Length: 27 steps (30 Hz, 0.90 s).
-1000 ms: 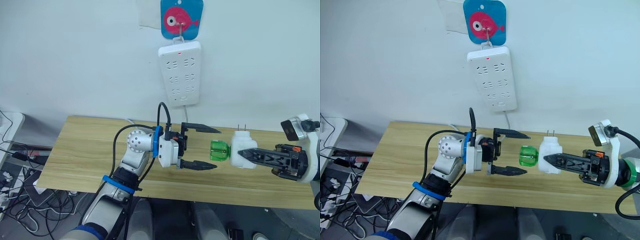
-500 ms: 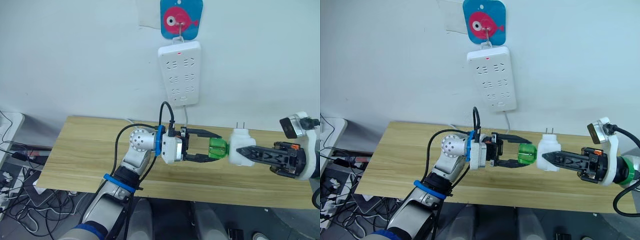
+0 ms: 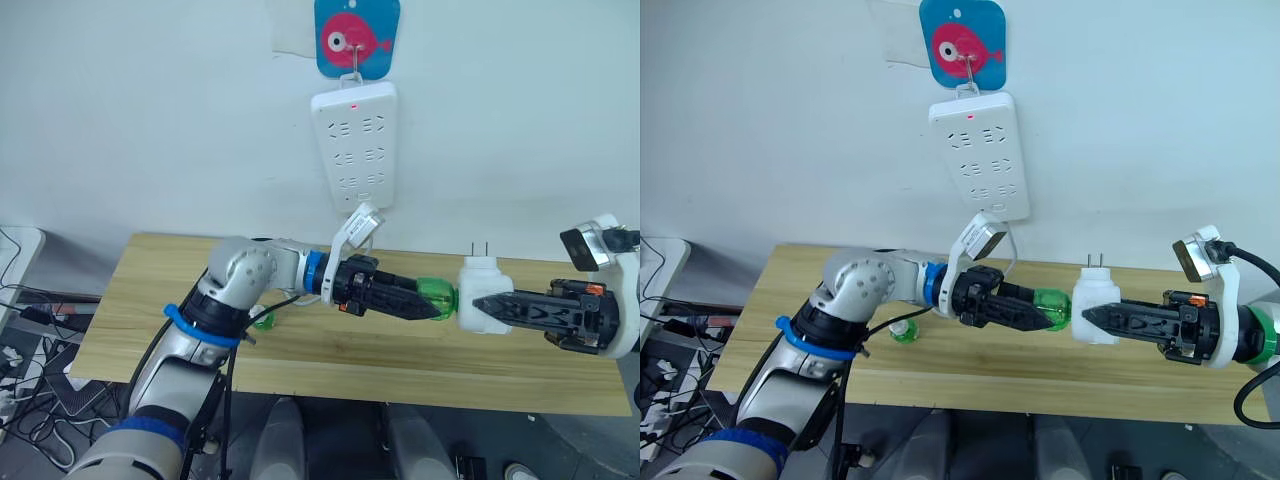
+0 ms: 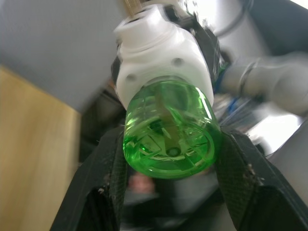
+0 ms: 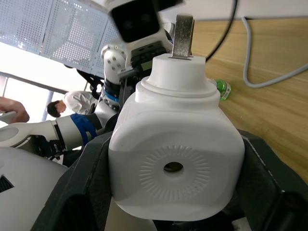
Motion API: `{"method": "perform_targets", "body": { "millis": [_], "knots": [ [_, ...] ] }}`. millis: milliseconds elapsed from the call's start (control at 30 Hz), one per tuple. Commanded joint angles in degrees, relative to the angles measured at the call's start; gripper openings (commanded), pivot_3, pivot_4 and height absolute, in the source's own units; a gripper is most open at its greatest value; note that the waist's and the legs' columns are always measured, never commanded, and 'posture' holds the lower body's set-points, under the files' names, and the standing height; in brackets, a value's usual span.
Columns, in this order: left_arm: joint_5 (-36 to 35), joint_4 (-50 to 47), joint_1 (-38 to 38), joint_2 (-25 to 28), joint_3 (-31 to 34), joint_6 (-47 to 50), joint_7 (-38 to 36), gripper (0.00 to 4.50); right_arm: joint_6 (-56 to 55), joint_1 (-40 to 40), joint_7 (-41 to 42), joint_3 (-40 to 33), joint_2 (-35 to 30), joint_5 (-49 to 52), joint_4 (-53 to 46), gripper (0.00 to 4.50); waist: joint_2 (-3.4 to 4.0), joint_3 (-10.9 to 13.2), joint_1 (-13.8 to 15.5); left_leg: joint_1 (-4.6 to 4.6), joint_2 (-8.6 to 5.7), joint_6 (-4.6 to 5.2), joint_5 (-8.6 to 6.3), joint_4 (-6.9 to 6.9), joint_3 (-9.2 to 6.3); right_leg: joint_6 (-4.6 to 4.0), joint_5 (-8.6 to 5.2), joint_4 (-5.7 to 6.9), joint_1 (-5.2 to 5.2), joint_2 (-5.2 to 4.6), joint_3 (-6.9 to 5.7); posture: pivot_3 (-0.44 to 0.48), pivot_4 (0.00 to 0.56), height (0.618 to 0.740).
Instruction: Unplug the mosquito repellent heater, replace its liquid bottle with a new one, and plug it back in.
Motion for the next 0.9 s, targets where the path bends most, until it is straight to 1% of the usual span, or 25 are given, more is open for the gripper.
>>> {"method": "perform_targets", "body": {
  "millis": [33,133,200,267,300,367,400,433,467,600,700,767,800,833,867,900],
  "knots": [
    [-7.7,12.2,-3.2,-3.3,6.6,13.3,9.3,2.23,0.0,-0.8,-0.8,0.0,-1.0,-0.3,-0.4,3.01,-0.03,0.0,-0.2,0.0,-0.02,0.0,0.0,0.01,-0.01,0.0,0.0,-0.01,0.0,0.0,0.0,0.032,0.305,0.74],
    [-14.4,8.7,-1.4,-1.1,3.9,13.4,10.8,2.23,0.3,-0.7,-0.4,-0.5,-1.2,-0.3,-0.2,3.01,-0.03,0.0,-0.6,0.0,0.0,0.02,-0.01,-0.04,-0.01,-0.01,-0.01,-0.03,-0.03,0.0,0.02,0.021,0.307,0.74],
    [-17.6,8.1,-0.9,-0.6,3.6,13.4,12.8,2.23,0.4,-0.4,-0.2,-0.9,-1.4,-0.3,-0.3,3.01,-0.02,0.0,-0.6,0.02,0.02,-0.02,0.01,-0.05,0.02,-0.01,-0.01,-0.01,-0.05,0.01,0.07,0.021,0.307,0.74],
    [-19.5,8.9,-1.1,-0.9,4.3,13.4,15.2,2.96,0.5,0.0,0.0,-1.3,-1.2,-0.3,0.0,3.01,-0.02,0.0,-0.4,0.03,0.03,-0.14,0.07,-0.03,0.01,-0.01,-0.01,0.04,-0.05,0.01,0.05,0.017,0.306,0.74],
    [-20.1,9.2,-1.2,-1.0,4.7,13.4,16.3,3.18,0.5,0.0,0.1,-1.3,-1.2,-0.3,0.0,3.01,-0.03,0.0,-0.3,0.02,0.02,-0.13,0.07,0.01,0.02,-0.01,0.0,0.07,-0.04,0.0,0.06,0.017,0.306,0.74],
    [-19.3,8.2,-1.1,-1.3,6.0,13.4,17.4,3.79,0.7,0.5,0.2,-1.6,-1.2,-0.3,0.1,3.01,-0.02,0.0,-0.2,0.01,0.0,-0.06,0.03,0.03,0.05,0.0,0.0,0.06,-0.03,-0.02,0.09,0.019,0.307,0.74],
    [-18.2,6.2,-0.7,-1.1,6.4,13.3,17.0,4.09,0.9,0.9,0.5,-1.9,-1.2,-0.3,0.0,3.01,-0.03,0.0,-0.2,0.01,-0.02,0.0,0.0,0.04,0.06,0.0,0.0,0.06,-0.03,-0.03,0.1,0.018,0.302,0.74],
    [-17.5,5.6,-0.6,-0.9,7.2,13.3,17.2,4.34,1.1,1.3,0.9,-2.1,-1.1,-0.3,0.1,3.01,-0.03,0.0,-0.2,0.01,-0.02,0.0,0.0,0.04,0.06,0.0,0.0,0.05,-0.03,-0.03,0.09,0.018,0.302,0.74],
    [-16.8,5.2,-0.5,-0.6,7.9,13.1,17.3,4.45,1.2,1.5,1.2,-2.3,-1.0,-0.3,0.2,3.01,-0.02,0.0,-0.2,0.01,-0.02,-0.01,0.0,0.01,0.07,0.0,0.0,0.02,-0.03,-0.03,0.1,0.018,0.302,0.74],
    [-15.7,3.2,0.1,1.5,9.1,13.3,15.8,4.45,1.0,1.6,1.6,-2.8,0.0,-0.3,1.3,3.01,-0.02,0.0,-0.2,0.01,-0.01,-0.18,0.1,-0.01,0.09,0.0,0.0,-0.01,-0.03,-0.03,0.1,0.027,0.292,0.74],
    [-14.5,-3.4,2.1,5.5,8.6,12.8,11.7,4.45,1.2,1.7,1.5,-3.4,0.4,-0.3,2.4,3.01,-0.02,0.0,-0.3,0.02,0.0,-0.19,0.11,0.0,0.09,0.0,0.0,0.01,-0.03,-0.03,0.11,0.027,0.292,0.74],
    [-9.8,-11.1,4.2,10.2,5.8,7.5,4.7,4.45,1.6,2.0,1.6,-3.9,0.3,-0.3,3.0,3.01,-0.01,0.0,-0.3,0.02,0.01,-0.2,0.11,-0.02,0.12,0.0,0.0,0.01,-0.05,-0.03,0.13,0.027,0.292,0.74],
    [-5.5,-15.0,5.2,12.5,3.9,2.0,1.0,4.45,1.7,2.2,1.5,-4.2,0.3,-0.3,3.2,3.01,0.01,0.0,-0.3,0.04,0.02,-0.2,0.11,-0.04,0.14,0.0,0.0,0.01,-0.05,-0.02,0.14,0.032,0.278,0.74],
    [0.6,-19.0,6.4,14.2,1.7,-6.7,-3.2,4.45,1.9,2.5,1.6,-4.5,0.4,-0.3,3.4,3.01,0.02,0.0,-0.3,0.04,0.03,-0.21,0.11,-0.05,0.14,0.0,0.0,0.01,-0.05,-0.02,0.14,0.033,0.277,0.74],
    [3.1,-20.6,6.8,14.4,1.6,-10.8,-4.7,4.45,2.0,2.7,1.6,-4.6,0.5,-0.3,3.5,3.01,0.03,0.0,-0.1,0.05,0.03,-0.21,0.12,-0.05,0.14,0.0,0.0,0.01,-0.05,-0.02,0.15,0.037,0.277,0.74],
    [4.7,-21.4,7.1,13.4,2.4,-14.2,-4.2,4.45,2.0,2.9,1.6,-4.8,0.8,-0.3,3.6,3.01,0.03,0.0,0.0,0.05,0.03,-0.22,0.12,-0.04,0.18,0.0,0.0,0.0,-0.05,-0.03,0.16,0.04,0.278,0.74]
  ]
}}
